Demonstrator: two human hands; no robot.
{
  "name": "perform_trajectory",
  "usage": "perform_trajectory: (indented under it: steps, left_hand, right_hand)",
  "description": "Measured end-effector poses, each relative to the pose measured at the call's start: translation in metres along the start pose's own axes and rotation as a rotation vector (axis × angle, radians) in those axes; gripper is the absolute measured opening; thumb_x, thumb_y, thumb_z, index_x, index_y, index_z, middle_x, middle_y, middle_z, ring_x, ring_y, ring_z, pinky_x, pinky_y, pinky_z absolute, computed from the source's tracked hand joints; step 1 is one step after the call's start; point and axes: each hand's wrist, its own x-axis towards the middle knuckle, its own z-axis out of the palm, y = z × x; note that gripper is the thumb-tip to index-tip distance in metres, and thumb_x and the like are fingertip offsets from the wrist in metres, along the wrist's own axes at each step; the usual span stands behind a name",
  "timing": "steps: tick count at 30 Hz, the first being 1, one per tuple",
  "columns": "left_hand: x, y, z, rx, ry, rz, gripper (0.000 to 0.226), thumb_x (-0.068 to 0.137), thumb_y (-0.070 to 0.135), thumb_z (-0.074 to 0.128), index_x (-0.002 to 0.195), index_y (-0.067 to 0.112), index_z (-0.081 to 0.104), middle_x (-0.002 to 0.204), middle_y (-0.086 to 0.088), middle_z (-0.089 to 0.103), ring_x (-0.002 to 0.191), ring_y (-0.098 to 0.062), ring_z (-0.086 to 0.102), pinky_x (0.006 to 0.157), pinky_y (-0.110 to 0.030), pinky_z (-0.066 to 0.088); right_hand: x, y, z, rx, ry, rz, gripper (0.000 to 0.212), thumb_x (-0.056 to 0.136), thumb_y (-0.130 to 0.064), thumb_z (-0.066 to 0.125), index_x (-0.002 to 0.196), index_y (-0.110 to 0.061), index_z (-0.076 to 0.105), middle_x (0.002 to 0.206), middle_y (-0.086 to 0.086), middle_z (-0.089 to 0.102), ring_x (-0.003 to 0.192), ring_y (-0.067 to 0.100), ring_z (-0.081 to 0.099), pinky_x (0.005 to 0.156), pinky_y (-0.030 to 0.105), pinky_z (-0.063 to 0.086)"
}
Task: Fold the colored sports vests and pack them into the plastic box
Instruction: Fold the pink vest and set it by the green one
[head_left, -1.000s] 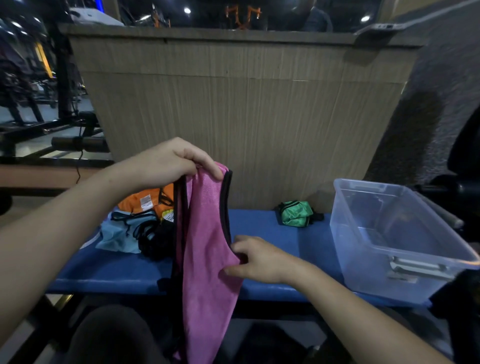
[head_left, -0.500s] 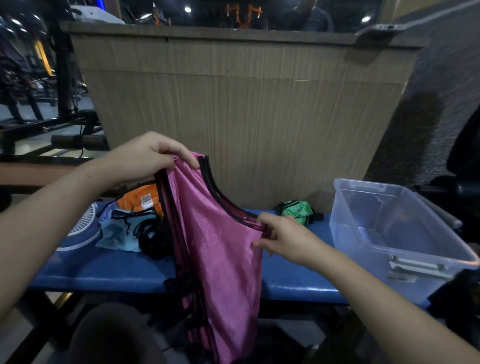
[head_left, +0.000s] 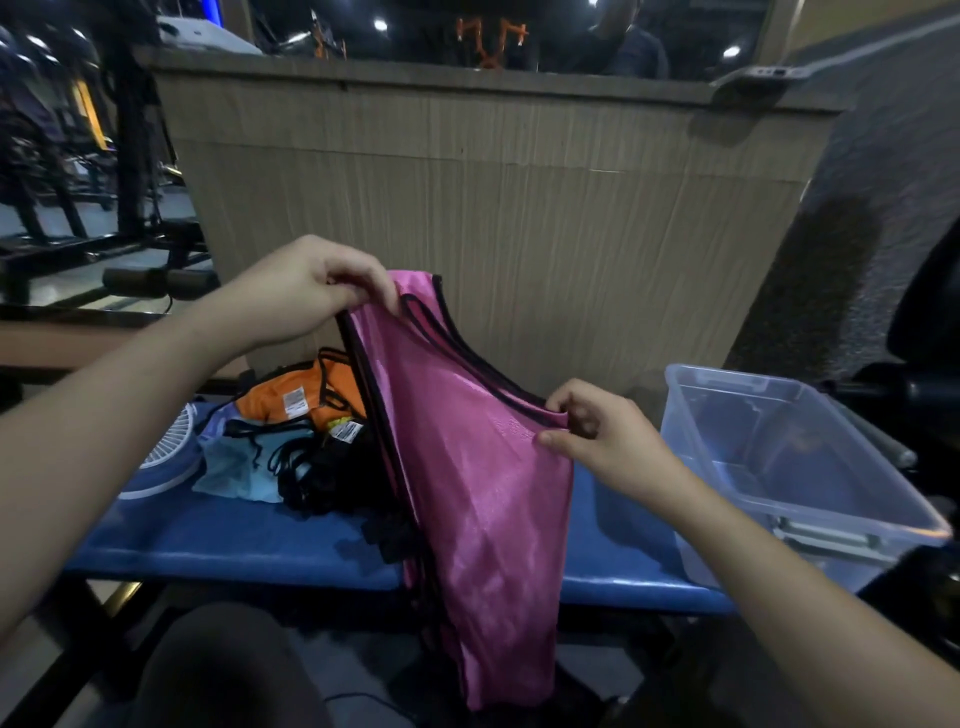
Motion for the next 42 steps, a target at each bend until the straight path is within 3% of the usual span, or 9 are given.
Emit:
perform_trajectory:
  steps: [4, 7, 11, 15, 24, 29, 32, 36, 42]
  left_hand:
    - [0.005, 0.016, -0.004, -0.03, 0.058, 0.0, 0.052, 0.094, -0.003, 0.058, 0.086, 0.046, 0.075, 0.095, 0.028, 0.071, 0.093, 0.01, 0.063, 0.089, -0.016, 0.048]
    - [0.003, 0.027, -0.007, -0.065, 0.056, -0.024, 0.053, 0.091, -0.005, 0.053, 0.097, 0.043, 0.077, 0.111, 0.02, 0.071, 0.105, 0.0, 0.063, 0.094, -0.024, 0.049]
    - [-0.007, 0.036, -0.013, -0.139, 0.076, 0.005, 0.041, 0.09, 0.004, 0.063, 0.101, 0.041, 0.077, 0.113, 0.02, 0.07, 0.106, 0.004, 0.062, 0.092, -0.022, 0.046]
    - [-0.015, 0.041, -0.02, -0.117, 0.115, 0.073, 0.022, 0.083, 0.021, 0.079, 0.101, 0.034, 0.077, 0.106, 0.019, 0.073, 0.104, 0.007, 0.063, 0.093, -0.019, 0.047]
    - [-0.015, 0.051, -0.022, -0.078, 0.187, 0.145, 0.025, 0.092, 0.013, 0.07, 0.099, 0.036, 0.076, 0.104, 0.024, 0.071, 0.104, 0.007, 0.063, 0.094, -0.02, 0.046]
    - [0.013, 0.048, -0.028, -0.013, 0.17, 0.142, 0.032, 0.094, 0.012, 0.066, 0.104, 0.042, 0.073, 0.106, 0.031, 0.065, 0.102, 0.018, 0.056, 0.086, -0.007, 0.041]
    - [0.037, 0.039, -0.031, 0.022, 0.125, 0.169, 0.037, 0.093, 0.009, 0.067, 0.112, 0.04, 0.071, 0.114, 0.027, 0.065, 0.107, 0.018, 0.054, 0.091, -0.009, 0.042]
    - [0.074, 0.021, -0.034, 0.053, 0.103, 0.186, 0.034, 0.092, 0.012, 0.069, 0.115, 0.037, 0.07, 0.11, 0.032, 0.061, 0.098, 0.026, 0.053, 0.077, 0.0, 0.041]
    - [0.134, -0.011, -0.019, 0.056, 0.153, 0.225, 0.034, 0.091, 0.005, 0.069, 0.116, 0.028, 0.073, 0.111, 0.025, 0.065, 0.105, 0.02, 0.055, 0.088, 0.0, 0.039]
  right_hand:
    - [-0.003, -0.01, -0.003, 0.093, -0.012, 0.135, 0.04, 0.081, -0.024, 0.082, 0.109, -0.033, 0.055, 0.069, 0.011, 0.064, 0.061, 0.022, 0.055, 0.067, 0.046, 0.05]
    - [-0.004, -0.02, -0.008, 0.194, -0.124, 0.171, 0.02, 0.087, -0.023, 0.078, 0.104, -0.019, 0.068, 0.086, 0.011, 0.076, 0.078, 0.02, 0.07, 0.083, 0.051, 0.054]
    - [-0.011, -0.039, -0.017, 0.216, -0.149, 0.182, 0.01, 0.093, -0.024, 0.07, 0.092, -0.014, 0.069, 0.076, 0.012, 0.067, 0.066, 0.025, 0.053, 0.054, 0.039, 0.045]
    - [-0.014, -0.061, -0.028, 0.192, -0.097, 0.191, 0.01, 0.094, -0.011, 0.068, 0.094, -0.002, 0.065, 0.075, 0.013, 0.058, 0.054, 0.023, 0.052, 0.044, 0.03, 0.05]
    - [-0.013, -0.087, -0.042, -0.011, -0.145, 0.221, 0.007, 0.089, -0.01, 0.068, 0.086, -0.012, 0.063, 0.076, 0.013, 0.068, 0.052, 0.024, 0.06, 0.054, 0.048, 0.057]
    - [0.012, -0.09, -0.053, -0.083, -0.164, 0.215, 0.007, 0.088, -0.009, 0.069, 0.088, -0.014, 0.064, 0.081, 0.005, 0.074, 0.05, 0.013, 0.06, 0.047, 0.039, 0.057]
    - [0.033, -0.086, -0.06, -0.079, -0.176, 0.246, 0.004, 0.09, -0.009, 0.068, 0.09, -0.011, 0.065, 0.077, 0.002, 0.071, 0.041, 0.004, 0.052, 0.036, 0.022, 0.042]
    - [0.067, -0.065, -0.067, -0.067, -0.166, 0.248, 0.006, 0.088, -0.014, 0.071, 0.087, -0.016, 0.066, 0.077, 0.004, 0.073, 0.055, 0.011, 0.061, 0.046, 0.031, 0.051]
    - [0.129, -0.021, -0.074, -0.131, -0.106, 0.218, 0.005, 0.085, -0.007, 0.073, 0.087, -0.01, 0.069, 0.083, 0.006, 0.074, 0.06, 0.0, 0.062, 0.058, 0.021, 0.051]
